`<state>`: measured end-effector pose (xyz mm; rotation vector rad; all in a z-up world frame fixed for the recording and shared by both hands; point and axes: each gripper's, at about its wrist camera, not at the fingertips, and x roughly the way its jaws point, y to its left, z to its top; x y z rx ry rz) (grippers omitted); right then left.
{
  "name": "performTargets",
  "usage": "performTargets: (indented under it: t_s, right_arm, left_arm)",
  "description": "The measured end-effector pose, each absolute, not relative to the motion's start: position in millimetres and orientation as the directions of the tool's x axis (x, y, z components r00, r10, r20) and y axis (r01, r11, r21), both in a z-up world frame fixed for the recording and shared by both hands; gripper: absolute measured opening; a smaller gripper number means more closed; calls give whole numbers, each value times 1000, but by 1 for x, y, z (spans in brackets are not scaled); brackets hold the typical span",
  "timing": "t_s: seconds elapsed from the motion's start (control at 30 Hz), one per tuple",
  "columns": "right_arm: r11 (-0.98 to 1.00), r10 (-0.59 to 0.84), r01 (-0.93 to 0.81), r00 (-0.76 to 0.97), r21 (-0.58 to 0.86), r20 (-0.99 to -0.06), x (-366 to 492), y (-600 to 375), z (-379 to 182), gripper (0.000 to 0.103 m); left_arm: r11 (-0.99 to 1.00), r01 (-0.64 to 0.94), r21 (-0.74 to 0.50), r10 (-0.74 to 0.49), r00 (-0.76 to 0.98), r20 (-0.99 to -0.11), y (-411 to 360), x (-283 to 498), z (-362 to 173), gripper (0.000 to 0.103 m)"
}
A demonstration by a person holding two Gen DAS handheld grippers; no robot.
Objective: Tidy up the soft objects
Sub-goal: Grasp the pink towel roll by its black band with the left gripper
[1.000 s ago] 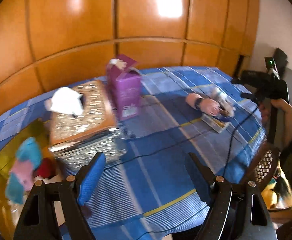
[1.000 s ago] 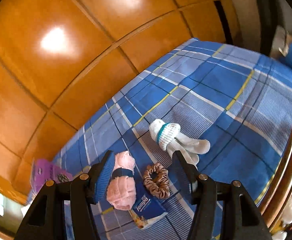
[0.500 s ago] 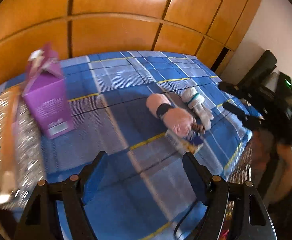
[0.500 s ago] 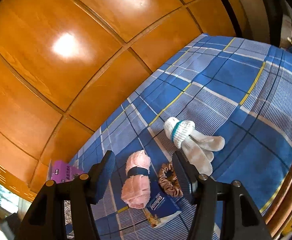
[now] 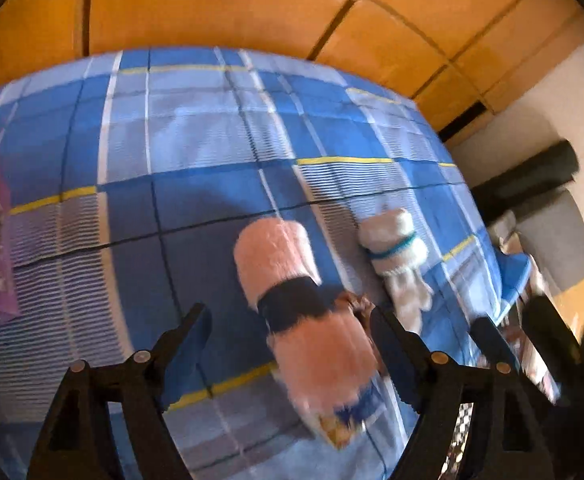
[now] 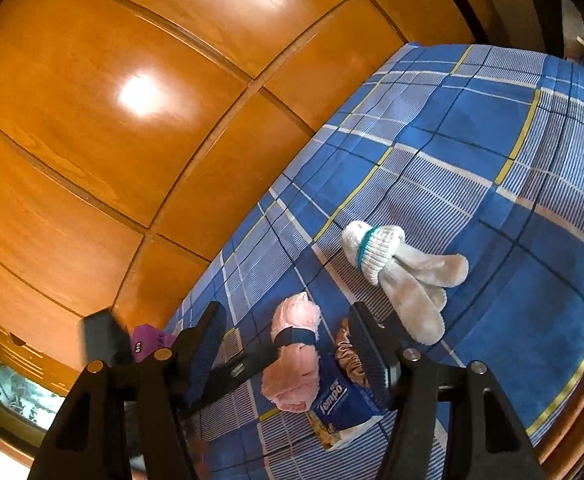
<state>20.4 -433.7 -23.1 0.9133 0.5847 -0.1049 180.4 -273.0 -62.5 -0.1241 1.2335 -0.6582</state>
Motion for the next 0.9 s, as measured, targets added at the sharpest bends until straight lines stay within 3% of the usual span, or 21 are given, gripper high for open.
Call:
performTargets:
  t_s: [0.1,0.2,0.23,0.43,0.63,0.9]
  right_arm:
    - [619,164,323,838,716,-520,21,-433,-24,64]
    - [627,168,321,833,709,-527,24,-432,-23,64]
    - [633,168,322,831,705,-530,25,-431,-23,64]
    - [655,174,371,774,659,-609,35,-426,-29,64]
    - [675,193,495,597,547,-779,65,-428,-50,64]
    - [737,159,571,374,362,-914,106,-425,-79,64]
  left_arm:
    - [820,359,-447,-521,140,-842,-283,196,-79,79]
    - [801,365,-476,-537,86,-839,-288,201,-92,45]
    - [794,367,-486,-551,93,-829,-286,201,-90,43]
    - [781,376,-498,-582,150,-799,-247,196,-75,41]
    - [826,472,-309,-454,232,-860,-199,165,-66,41]
    - [835,510,-209,-391,281,-876,-159,122,-85,42]
